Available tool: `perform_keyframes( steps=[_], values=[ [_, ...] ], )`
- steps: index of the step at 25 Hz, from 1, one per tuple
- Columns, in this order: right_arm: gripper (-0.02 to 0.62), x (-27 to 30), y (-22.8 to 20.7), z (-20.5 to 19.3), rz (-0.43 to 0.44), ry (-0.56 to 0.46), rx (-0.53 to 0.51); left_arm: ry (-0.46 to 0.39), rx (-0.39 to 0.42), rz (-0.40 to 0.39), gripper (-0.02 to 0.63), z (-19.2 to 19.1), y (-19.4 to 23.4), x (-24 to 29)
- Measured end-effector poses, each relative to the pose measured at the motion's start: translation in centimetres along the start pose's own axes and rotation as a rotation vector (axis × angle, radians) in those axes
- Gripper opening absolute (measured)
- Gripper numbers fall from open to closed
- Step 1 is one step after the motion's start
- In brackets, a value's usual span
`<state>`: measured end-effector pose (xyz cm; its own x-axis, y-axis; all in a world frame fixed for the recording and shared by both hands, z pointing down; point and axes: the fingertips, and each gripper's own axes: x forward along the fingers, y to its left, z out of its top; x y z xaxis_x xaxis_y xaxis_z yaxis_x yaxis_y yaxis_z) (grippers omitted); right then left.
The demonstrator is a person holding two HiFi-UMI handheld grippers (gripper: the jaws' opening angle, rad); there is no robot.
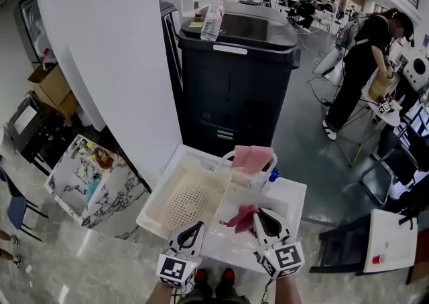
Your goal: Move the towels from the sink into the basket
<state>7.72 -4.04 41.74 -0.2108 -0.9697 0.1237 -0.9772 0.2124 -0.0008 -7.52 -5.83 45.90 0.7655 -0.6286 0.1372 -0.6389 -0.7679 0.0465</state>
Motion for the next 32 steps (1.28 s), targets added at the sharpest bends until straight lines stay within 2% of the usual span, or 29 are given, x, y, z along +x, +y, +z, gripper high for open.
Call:
perform_keyframes(
  steps=[12,19,24,32],
  values=[
    [0.041,3.7,3.7,9.6,0.088,-0.169,-0.12,-0.011,-0.016,0.107,0.006,-0.1,3.3,-4.0],
    [0.041,5.9,6.7,12.8,0.146,-0.224,-0.162,-0.022,-0.027,0.159,0.006,-0.1,4.9,-6.2],
    [0.041,8.1,8.9,11.0,0.195,-0.19,-0.137,-0.023,-0.029,0.199,0.006,-0.3,6.3,-7.6],
    [0.041,11.4,11.0,3.6,0.224,-0.038,-0.107,-0.012,-0.043,0.229,0.006,-1.3,7.9,-8.8]
  ],
)
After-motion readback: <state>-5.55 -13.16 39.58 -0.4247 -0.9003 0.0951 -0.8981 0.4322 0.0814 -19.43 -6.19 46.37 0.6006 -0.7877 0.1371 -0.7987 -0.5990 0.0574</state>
